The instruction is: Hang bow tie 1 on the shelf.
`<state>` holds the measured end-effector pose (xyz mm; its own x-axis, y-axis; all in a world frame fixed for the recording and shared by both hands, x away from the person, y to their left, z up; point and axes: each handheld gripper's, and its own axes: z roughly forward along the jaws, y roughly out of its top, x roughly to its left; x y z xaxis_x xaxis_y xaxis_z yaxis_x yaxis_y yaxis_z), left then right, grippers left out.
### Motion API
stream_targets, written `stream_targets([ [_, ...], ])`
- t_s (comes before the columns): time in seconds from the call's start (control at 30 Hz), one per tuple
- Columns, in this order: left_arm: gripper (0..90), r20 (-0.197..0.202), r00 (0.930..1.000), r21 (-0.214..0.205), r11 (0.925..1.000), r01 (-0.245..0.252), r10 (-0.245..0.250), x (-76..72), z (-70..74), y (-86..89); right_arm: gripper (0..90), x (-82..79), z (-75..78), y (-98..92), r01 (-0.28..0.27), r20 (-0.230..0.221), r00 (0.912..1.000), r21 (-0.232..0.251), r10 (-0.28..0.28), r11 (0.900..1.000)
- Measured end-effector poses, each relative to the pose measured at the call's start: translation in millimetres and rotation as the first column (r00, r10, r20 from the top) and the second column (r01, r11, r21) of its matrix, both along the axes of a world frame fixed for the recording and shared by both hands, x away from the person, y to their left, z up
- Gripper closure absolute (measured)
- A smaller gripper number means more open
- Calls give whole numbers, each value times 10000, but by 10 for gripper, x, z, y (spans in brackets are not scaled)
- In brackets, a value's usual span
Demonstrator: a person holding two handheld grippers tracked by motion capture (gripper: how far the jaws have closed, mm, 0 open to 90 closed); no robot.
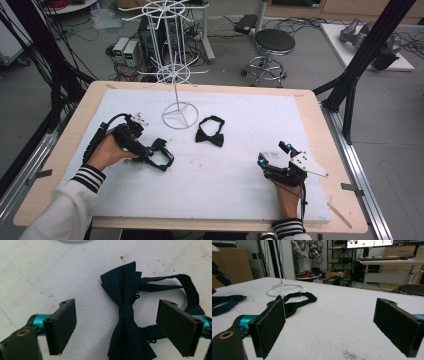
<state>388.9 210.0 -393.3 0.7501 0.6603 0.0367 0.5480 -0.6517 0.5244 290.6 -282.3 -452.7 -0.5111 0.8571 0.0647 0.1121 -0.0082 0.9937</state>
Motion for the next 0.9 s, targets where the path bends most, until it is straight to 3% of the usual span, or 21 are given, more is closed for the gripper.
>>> stream_targets([
  [0.23,236,-524,9986,373,9993,19,0,53,-93,-56,100,1,0,2,12,23,10000,-3,-12,10000],
  [0.57,284,-918,9958,546,9985,6,44,82,-148,-72,100,0,0,2,19,41,10000,-7,-19,10000],
  [0.9,450,-1209,9926,739,9973,-16,106,101,-181,-74,100,-3,0,4,30,44,10000,-61,-30,10000],
])
